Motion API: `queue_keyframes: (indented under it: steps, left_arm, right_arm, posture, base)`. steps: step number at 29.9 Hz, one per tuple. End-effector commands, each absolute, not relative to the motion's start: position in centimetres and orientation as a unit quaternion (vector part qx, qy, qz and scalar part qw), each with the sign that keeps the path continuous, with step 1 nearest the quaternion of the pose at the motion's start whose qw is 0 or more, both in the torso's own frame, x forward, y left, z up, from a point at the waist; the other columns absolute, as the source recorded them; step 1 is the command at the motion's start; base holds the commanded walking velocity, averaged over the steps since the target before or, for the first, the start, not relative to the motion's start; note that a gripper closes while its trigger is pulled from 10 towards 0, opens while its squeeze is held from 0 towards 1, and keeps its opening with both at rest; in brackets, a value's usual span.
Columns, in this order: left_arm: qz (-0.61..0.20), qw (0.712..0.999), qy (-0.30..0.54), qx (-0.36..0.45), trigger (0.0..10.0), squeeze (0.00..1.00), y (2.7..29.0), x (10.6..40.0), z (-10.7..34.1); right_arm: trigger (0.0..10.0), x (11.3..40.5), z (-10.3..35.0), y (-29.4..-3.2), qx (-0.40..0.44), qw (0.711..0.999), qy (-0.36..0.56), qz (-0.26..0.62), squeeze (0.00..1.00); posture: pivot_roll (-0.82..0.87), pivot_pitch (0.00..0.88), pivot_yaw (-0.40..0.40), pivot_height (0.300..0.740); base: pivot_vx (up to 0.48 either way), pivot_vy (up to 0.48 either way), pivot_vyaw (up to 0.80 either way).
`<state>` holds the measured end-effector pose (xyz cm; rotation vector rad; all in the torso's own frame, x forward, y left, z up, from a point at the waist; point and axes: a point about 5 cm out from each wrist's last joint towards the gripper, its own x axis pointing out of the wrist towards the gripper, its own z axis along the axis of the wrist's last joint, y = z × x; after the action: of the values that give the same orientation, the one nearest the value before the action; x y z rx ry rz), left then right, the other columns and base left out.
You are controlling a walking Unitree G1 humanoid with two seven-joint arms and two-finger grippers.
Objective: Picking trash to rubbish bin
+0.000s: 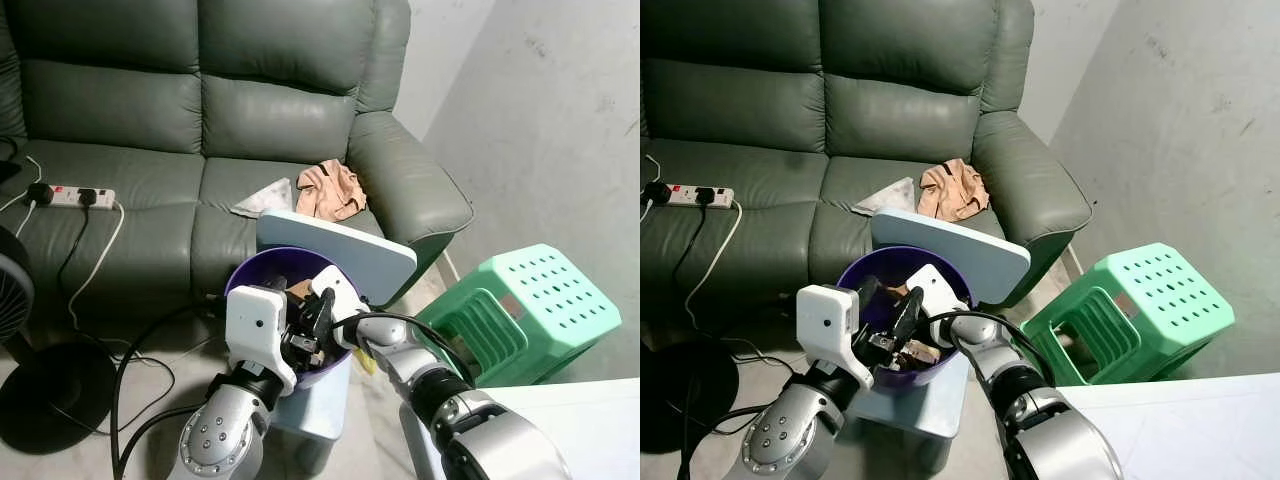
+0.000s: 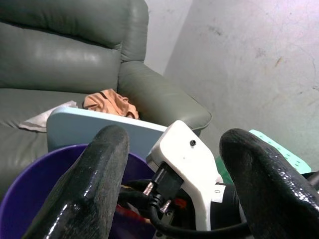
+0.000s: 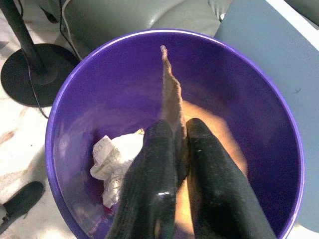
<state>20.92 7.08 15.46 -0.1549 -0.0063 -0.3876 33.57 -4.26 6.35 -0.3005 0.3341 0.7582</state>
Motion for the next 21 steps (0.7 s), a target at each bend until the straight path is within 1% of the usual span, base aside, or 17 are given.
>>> queue_keyframes:
  steps: [1, 5, 6, 7, 10, 21]
  left_arm:
    - [-0.201, 0.975, -0.001, -0.092, 10.0, 0.00, 6.2, 20.5, 15.7]
    - [-0.175, 0.977, 0.039, -0.119, 10.0, 0.00, 6.4, 20.4, 14.8]
    - [-0.162, 0.977, 0.052, -0.131, 10.0, 0.00, 6.6, 20.4, 14.4]
    - [-0.131, 0.979, 0.072, -0.142, 10.0, 0.00, 7.2, 20.4, 13.8]
    - [-0.115, 0.979, 0.083, -0.144, 10.0, 0.00, 7.4, 20.3, 13.6]
    - [-0.107, 0.980, 0.077, -0.147, 10.0, 0.00, 7.5, 20.3, 13.9]
  right_arm:
    - [10.0, 33.8, 6.2, -4.9, -0.148, 0.907, 0.173, 0.354, 1.00]
    - [10.0, 33.8, 6.1, -5.0, -0.154, 0.905, 0.177, 0.356, 1.00]
    - [10.0, 33.8, 6.1, -5.0, -0.155, 0.905, 0.177, 0.355, 1.00]
    - [10.0, 33.9, 6.2, -5.0, -0.160, 0.904, 0.176, 0.355, 1.00]
    - [10.0, 34.0, 6.4, -5.0, -0.159, 0.904, 0.177, 0.354, 1.00]
    - [10.0, 34.4, 7.2, -4.1, -0.158, 0.902, 0.170, 0.364, 1.00]
  posture:
    - [0.17, 0.117, -0.230, 0.740]
    - [0.17, 0.117, -0.232, 0.740]
    - [0.17, 0.118, -0.234, 0.740]
    - [0.17, 0.117, -0.236, 0.740]
    - [0.18, 0.117, -0.240, 0.740]
    - [0.19, 0.121, -0.253, 0.740]
  base:
    - [0.000, 0.000, 0.00]
    - [0.000, 0.000, 0.00]
    - [0.000, 0.000, 0.00]
    - [0.000, 0.000, 0.00]
    - [0.000, 0.000, 0.00]
    - [0.000, 0.000, 0.00]
